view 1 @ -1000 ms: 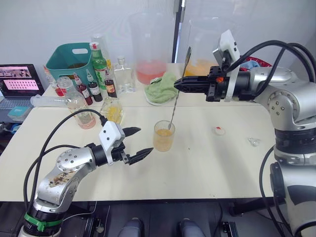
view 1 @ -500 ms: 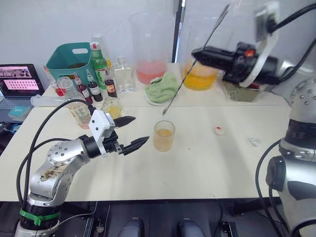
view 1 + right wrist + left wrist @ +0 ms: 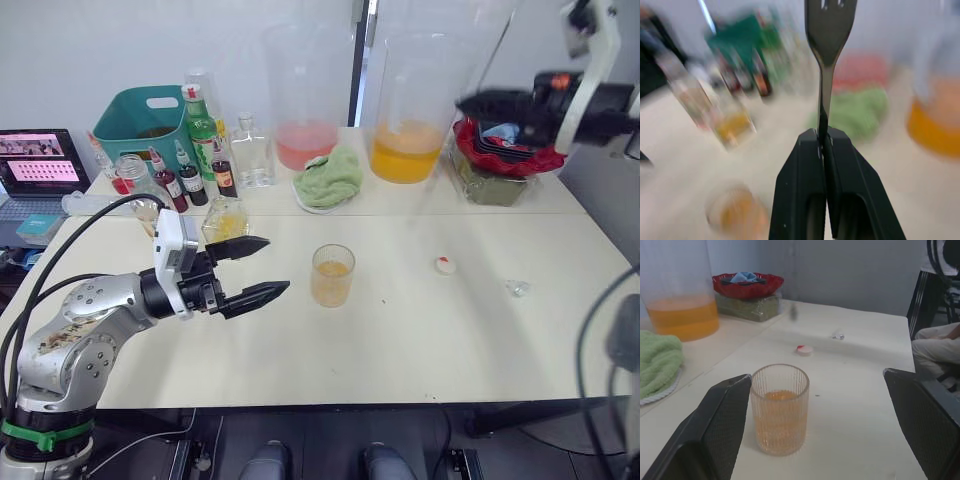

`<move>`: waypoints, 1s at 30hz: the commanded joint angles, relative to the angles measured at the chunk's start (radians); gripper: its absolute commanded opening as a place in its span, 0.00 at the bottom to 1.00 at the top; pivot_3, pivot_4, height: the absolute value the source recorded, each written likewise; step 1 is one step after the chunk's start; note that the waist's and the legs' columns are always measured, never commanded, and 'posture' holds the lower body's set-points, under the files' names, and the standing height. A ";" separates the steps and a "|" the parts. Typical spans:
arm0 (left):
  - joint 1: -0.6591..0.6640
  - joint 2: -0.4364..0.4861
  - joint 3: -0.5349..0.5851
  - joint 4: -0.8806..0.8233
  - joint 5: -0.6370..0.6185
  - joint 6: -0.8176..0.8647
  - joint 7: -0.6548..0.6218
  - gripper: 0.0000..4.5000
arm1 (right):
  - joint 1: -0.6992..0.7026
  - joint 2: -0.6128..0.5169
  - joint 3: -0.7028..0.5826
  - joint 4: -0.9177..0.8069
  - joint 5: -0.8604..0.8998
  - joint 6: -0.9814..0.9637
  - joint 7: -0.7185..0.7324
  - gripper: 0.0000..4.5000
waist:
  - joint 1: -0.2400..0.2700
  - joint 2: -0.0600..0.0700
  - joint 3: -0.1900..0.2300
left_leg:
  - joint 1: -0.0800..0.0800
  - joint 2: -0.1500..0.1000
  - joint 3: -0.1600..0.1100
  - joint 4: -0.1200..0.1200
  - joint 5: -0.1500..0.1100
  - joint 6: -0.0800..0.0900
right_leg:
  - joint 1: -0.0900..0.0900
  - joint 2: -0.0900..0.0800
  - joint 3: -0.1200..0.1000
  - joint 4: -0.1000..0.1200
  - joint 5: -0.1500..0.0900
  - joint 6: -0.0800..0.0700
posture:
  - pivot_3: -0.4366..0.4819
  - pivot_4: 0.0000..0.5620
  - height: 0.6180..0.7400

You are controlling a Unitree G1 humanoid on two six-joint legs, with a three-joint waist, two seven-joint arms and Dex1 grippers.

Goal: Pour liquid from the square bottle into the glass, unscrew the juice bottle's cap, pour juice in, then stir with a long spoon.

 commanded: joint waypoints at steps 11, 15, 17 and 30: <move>0.062 0.013 0.036 -0.131 -0.020 -0.008 0.043 0.99 | -0.060 0.038 0.411 0.384 -0.203 0.075 0.226 0.00 | -0.007 0.000 0.000 | -0.001 0.001 0.001 -0.001 0.000 0.001 | -0.001 0.001 0.001 -0.003 0.000 0.000 | 0.48 0.27 1.00; 0.087 0.021 0.054 -0.155 -0.037 0.001 0.057 0.99 | -0.039 0.065 0.476 0.406 -0.256 0.033 0.287 0.00 | -0.006 0.000 0.000 | -0.004 0.000 0.000 0.000 0.000 0.001 | -0.003 0.000 0.000 -0.002 0.000 0.000 | 0.48 0.27 1.00; 0.106 0.029 0.063 -0.169 -0.040 0.003 0.063 0.99 | -0.035 0.095 0.502 0.452 -0.300 -0.007 0.299 0.00 | -0.006 0.000 0.000 | -0.004 0.000 0.000 0.000 0.000 0.000 | -0.004 0.000 0.000 -0.001 0.000 0.000 | 0.48 0.27 1.00; 0.217 0.070 0.121 -0.247 -0.070 0.012 0.110 1.00 | 0.027 0.335 0.455 0.727 -0.478 -0.187 0.275 0.14 | 0.002 0.000 0.000 | -0.005 -0.001 -0.001 0.002 0.000 0.000 | -0.006 0.000 0.000 0.004 0.000 0.000 | 0.48 0.27 1.00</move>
